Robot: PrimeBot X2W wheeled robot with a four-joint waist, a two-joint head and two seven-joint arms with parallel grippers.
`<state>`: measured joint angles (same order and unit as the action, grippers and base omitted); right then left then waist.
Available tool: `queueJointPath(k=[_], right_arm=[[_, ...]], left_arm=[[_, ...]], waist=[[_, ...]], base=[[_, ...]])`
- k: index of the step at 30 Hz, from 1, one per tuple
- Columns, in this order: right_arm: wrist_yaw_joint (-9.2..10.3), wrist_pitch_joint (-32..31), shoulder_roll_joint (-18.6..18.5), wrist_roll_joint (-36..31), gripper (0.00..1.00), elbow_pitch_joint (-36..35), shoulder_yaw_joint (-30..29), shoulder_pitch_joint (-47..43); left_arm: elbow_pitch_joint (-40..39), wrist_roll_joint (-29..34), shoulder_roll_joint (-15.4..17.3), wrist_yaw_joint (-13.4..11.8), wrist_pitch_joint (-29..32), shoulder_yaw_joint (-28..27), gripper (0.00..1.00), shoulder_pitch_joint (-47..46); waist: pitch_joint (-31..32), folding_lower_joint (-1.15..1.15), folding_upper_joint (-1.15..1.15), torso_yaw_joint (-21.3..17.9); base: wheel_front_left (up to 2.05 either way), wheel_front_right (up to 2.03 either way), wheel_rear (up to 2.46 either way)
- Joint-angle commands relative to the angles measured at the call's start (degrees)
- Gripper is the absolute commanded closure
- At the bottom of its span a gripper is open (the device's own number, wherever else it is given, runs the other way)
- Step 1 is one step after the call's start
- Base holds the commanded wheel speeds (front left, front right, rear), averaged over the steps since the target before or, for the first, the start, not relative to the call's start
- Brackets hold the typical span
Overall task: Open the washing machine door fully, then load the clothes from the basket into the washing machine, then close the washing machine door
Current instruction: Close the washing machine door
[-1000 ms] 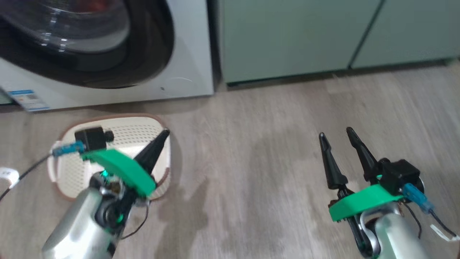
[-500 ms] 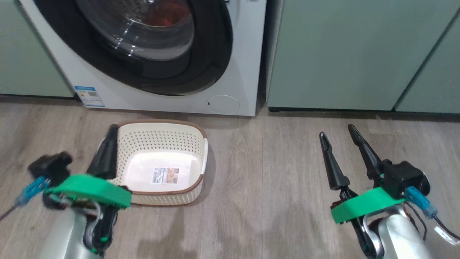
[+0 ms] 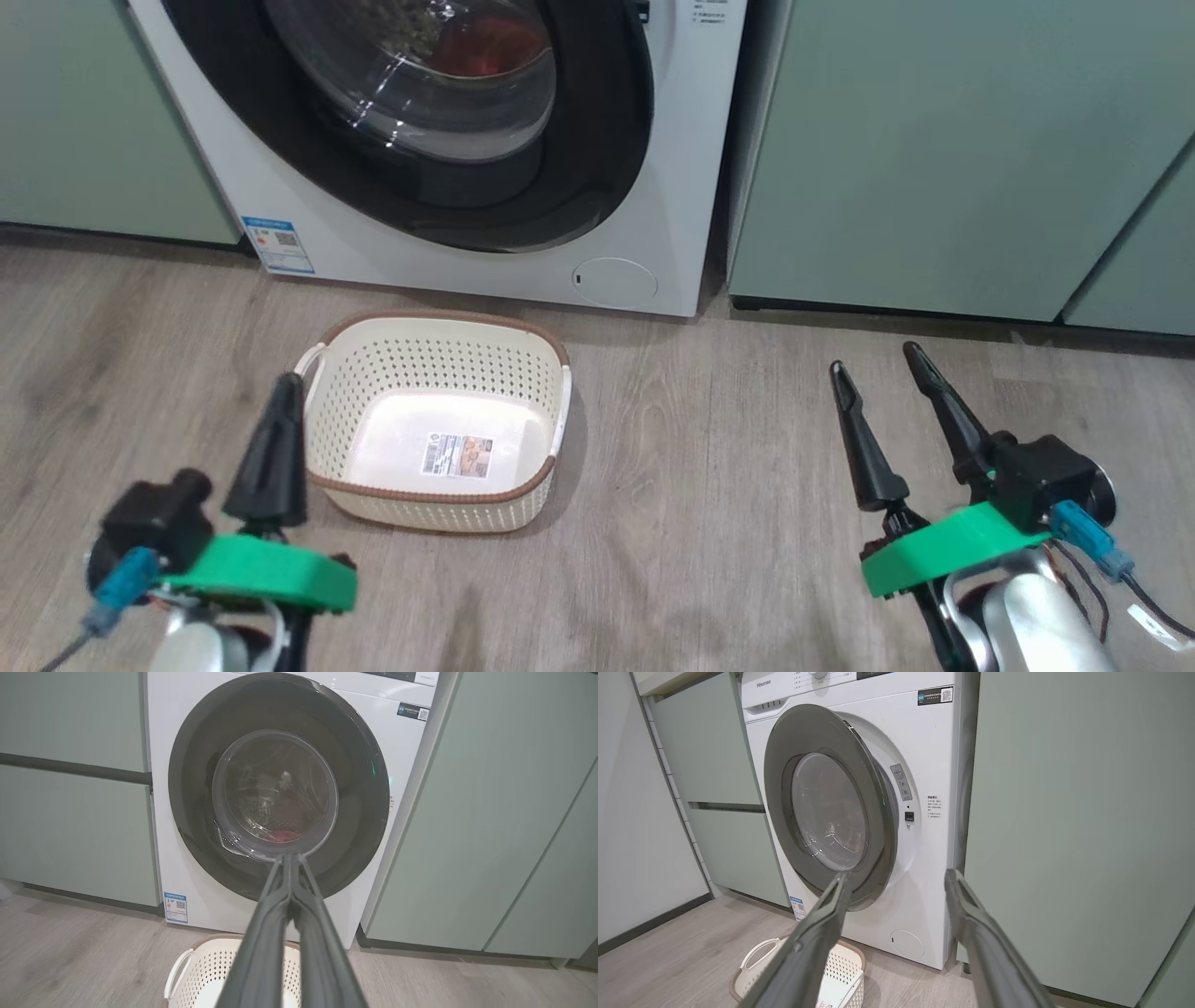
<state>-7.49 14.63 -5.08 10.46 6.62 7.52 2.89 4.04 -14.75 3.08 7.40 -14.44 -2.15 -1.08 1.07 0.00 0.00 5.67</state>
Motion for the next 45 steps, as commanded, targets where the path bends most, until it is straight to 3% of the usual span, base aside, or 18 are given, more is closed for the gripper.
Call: queueJointPath(k=[1,5,7,8,45], right_arm=[[0.0,0.4,-0.1,-0.5,0.0,-1.8,1.1,1.2],[0.0,0.4,0.0,-0.5,0.0,-1.4,1.4,1.2],[0.0,0.4,0.1,-0.4,0.0,-1.2,1.6,1.2],[0.0,0.4,0.1,-0.3,0.0,-1.1,1.7,1.2],[0.0,0.4,0.2,-0.3,0.0,-0.5,1.1,0.9]], left_arm=[[-1.9,0.9,-0.1,0.0,-0.6,-0.6,1.0,-1.3],[-1.6,1.4,-0.1,0.1,-0.6,2.7,1.0,-0.8],[-1.8,2.1,-0.1,0.1,-0.6,2.9,0.58,-0.7],[-1.8,2.5,-0.2,0.1,-0.6,3.2,0.0,-0.6],[-0.4,2.7,-0.2,0.1,-0.6,6.0,0.0,-0.3]], waist=[[0.0,0.0,0.0,0.2],[0.0,0.0,0.0,0.1],[0.1,0.0,0.0,-0.1],[0.1,0.0,0.0,-0.2],[0.5,0.0,0.0,-0.8]], base=[[0.0,0.0,0.0],[0.0,0.0,0.0],[0.0,0.0,0.0],[0.0,0.0,0.0],[0.0,0.0,0.0]])
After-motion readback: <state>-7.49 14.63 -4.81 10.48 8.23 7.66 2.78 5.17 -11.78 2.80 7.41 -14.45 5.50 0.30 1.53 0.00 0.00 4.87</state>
